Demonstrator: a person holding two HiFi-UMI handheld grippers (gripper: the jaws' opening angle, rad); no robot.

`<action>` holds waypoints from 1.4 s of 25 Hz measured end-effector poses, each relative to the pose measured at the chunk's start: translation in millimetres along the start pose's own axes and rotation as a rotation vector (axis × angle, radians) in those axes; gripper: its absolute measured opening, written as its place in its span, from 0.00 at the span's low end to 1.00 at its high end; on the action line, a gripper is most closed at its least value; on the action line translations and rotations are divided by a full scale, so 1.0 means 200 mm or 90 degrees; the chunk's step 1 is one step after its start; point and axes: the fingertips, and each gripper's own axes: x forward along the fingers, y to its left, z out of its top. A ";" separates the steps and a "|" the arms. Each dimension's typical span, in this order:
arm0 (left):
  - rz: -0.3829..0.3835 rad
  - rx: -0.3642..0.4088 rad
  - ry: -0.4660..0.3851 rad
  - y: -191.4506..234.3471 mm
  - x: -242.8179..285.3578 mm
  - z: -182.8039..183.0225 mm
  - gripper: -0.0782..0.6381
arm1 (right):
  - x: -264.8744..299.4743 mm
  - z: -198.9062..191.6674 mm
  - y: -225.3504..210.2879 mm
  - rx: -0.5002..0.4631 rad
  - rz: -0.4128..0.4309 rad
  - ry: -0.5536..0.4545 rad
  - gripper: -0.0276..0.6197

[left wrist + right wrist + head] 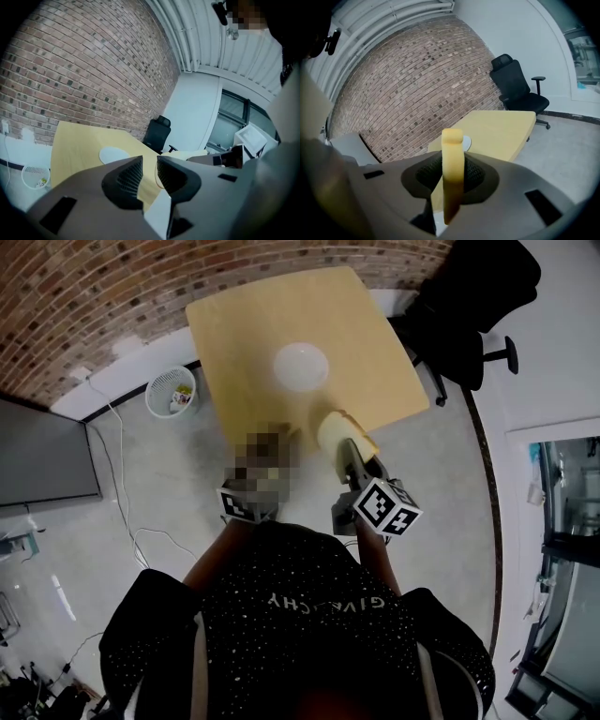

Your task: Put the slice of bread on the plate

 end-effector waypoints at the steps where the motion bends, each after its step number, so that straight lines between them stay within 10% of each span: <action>1: 0.001 -0.008 0.001 0.03 0.03 0.02 0.25 | 0.04 0.03 0.00 -0.001 0.000 0.002 0.19; 20: 0.038 -0.019 -0.006 0.42 0.46 0.24 0.24 | 0.68 0.37 -0.02 -0.048 0.041 0.060 0.19; 35: 0.184 0.001 -0.025 0.70 0.40 0.23 0.12 | 1.38 0.17 0.05 0.025 0.165 0.344 0.19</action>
